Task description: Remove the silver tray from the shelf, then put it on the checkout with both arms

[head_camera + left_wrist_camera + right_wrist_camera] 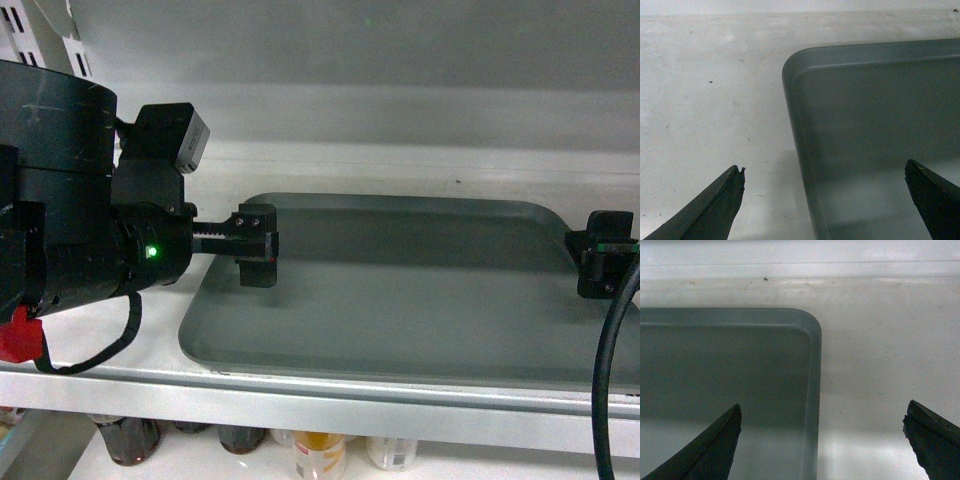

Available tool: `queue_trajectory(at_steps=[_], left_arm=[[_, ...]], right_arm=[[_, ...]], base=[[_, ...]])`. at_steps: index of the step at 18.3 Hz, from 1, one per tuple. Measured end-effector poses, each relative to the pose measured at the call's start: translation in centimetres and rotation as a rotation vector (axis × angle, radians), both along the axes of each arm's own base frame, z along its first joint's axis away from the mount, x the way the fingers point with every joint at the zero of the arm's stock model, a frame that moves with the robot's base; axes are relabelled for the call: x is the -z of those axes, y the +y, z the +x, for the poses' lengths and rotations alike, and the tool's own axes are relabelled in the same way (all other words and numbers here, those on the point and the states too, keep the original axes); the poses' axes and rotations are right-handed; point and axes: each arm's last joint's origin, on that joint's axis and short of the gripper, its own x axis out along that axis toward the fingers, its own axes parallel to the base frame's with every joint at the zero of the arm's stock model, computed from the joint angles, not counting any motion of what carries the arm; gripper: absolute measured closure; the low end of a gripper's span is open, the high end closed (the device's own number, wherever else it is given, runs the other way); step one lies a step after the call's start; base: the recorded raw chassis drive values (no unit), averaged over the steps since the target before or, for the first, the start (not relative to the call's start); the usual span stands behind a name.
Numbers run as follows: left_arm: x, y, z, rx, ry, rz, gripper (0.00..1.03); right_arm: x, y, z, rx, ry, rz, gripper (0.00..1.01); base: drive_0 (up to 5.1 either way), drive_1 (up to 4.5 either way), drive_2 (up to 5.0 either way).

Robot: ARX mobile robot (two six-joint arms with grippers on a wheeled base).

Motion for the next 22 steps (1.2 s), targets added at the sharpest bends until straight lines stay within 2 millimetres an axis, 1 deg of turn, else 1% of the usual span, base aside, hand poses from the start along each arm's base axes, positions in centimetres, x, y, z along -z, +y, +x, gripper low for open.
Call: queue_trajectory(at_steps=[1,8,15,22], left_arm=[[0.4,-0.1,0.1,-0.006,0.009,0.008,0.05],[2.2,-0.3,0.2,-0.026,0.020,0.034,0.05],[3.1,-0.9,0.2,-0.039,0.009,0.037,0.05],[3.3,-1.0,0.1,-0.042,0.008,0.034,0.05]], right_arm=[[0.4,0.0,0.5,0.005,0.020,0.001,0.03],[2.0,0.0,1.2,0.028,0.079,-0.008,0.03],[3.0,0.4,1.5,0.038,0.097,-0.014,0.03],[3.3,0.5,1.2,0.039,0.094,-0.011,0.03]], base=[[0.0,0.00,0.0],[0.0,0.00,0.0],[0.0,0.00,0.0],[0.0,0.00,0.0]])
